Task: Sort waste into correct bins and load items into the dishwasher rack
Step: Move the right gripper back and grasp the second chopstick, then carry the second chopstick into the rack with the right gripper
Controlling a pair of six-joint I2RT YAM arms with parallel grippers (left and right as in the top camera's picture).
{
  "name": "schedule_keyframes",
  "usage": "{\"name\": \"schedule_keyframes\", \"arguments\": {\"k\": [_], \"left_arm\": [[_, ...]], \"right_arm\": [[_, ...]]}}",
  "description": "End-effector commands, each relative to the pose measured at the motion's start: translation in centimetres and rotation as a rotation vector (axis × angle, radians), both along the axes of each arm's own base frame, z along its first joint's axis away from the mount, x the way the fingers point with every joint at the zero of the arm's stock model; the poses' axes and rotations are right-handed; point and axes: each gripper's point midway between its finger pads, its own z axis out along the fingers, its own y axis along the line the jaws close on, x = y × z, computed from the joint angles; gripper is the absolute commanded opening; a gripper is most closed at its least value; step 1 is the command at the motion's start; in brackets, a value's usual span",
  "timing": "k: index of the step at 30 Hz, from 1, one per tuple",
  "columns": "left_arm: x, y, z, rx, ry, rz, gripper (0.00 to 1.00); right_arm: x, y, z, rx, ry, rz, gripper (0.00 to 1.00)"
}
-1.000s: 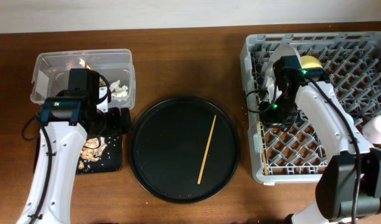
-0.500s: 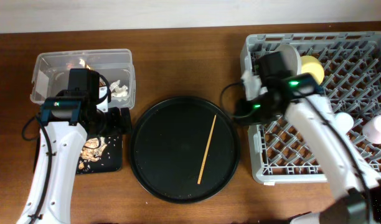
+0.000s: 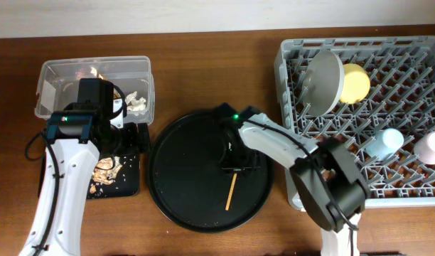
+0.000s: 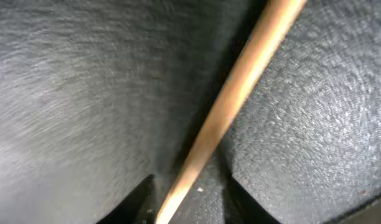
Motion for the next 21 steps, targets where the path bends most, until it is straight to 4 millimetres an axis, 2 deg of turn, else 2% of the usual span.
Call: {"name": "schedule_keyframes", "arguments": {"k": [1,3,6,9,11,13,16,18,19,21], "left_arm": [[0.1,-0.1,0.6,-0.011,-0.021,-0.001,0.98],[0.1,-0.1,0.6,-0.011,-0.02,-0.001,0.98],[0.1,-0.1,0.6,-0.011,-0.02,-0.001,0.98],[0.1,-0.1,0.5,-0.011,-0.019,-0.001,0.98],[0.1,-0.1,0.5,-0.011,-0.019,-0.001,0.98],[0.1,-0.1,0.6,-0.011,-0.02,-0.001,0.98],[0.1,-0.1,0.5,-0.011,-0.017,-0.001,0.98],[0.0,-0.1,0.5,-0.011,-0.016,-0.001,0.98],[0.1,-0.1,0.5,-0.011,-0.016,-0.001,0.98],[0.1,-0.1,0.5,-0.011,-0.017,-0.001,0.98]], "right_arm": [[-0.2,-0.5,-1.4,-0.045,0.007,-0.018,0.29],[0.0,-1.1,-1.6,-0.079,-0.008,-0.031,0.15],[-0.1,-1.2,-1.6,-0.085,-0.006,-0.039,0.04],[-0.1,-1.0,-1.4,-0.076,-0.006,-0.047,0.04],[0.0,-0.8,-0.6,-0.057,-0.011,-0.05,0.04],[1.0,-0.7,1.7,-0.029,-0.052,-0.056,0.04],[3.4,-1.4,7.1,0.053,-0.166,-0.037,0.04],[4.8,-3.4,11.5,0.082,-0.265,-0.018,0.04],[5.1,-4.2,12.9,0.091,-0.301,-0.003,0.04],[5.7,-7.3,16.0,0.092,-0.384,0.02,0.04]]}}
